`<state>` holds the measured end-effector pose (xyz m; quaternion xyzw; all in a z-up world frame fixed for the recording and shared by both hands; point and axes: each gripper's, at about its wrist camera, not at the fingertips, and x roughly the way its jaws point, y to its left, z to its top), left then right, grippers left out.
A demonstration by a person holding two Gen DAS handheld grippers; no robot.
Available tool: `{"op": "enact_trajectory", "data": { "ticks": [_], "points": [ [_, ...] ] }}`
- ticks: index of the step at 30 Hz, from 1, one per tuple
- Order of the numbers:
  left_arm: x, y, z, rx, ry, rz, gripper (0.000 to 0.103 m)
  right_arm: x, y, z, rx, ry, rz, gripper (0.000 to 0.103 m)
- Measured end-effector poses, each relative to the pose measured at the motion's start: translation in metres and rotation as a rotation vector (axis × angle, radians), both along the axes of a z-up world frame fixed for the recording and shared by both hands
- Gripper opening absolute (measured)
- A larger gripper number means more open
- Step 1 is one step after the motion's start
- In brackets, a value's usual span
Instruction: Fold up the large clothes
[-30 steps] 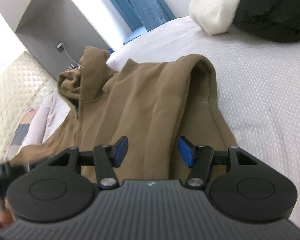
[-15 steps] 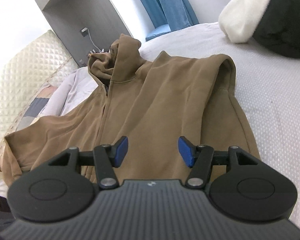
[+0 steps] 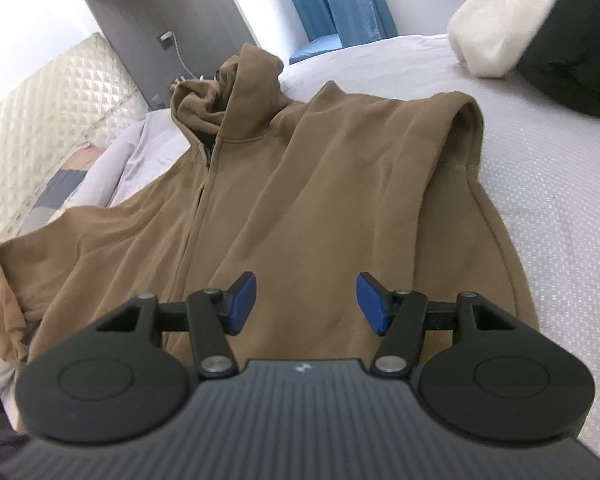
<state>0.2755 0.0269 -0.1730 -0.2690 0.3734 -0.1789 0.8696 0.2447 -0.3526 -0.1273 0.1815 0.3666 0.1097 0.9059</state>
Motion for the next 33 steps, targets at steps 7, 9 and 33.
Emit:
{"op": "enact_trajectory", "data": {
  "ticks": [7, 9, 33],
  "points": [
    [-0.001, 0.027, 0.049, -0.036, -0.133, 0.033, 0.008, -0.005, 0.010, 0.003, 0.007, -0.031, 0.045, 0.060],
    [0.004, 0.039, 0.061, -0.034, -0.148, 0.055, 0.008, -0.006, 0.013, 0.006, 0.028, -0.047, 0.066, 0.060],
    [0.084, 0.125, 0.003, 0.176, 0.056, 0.262, 0.037, -0.007, 0.074, 0.002, -0.054, -0.150, 0.274, 0.059]
  ]
}}
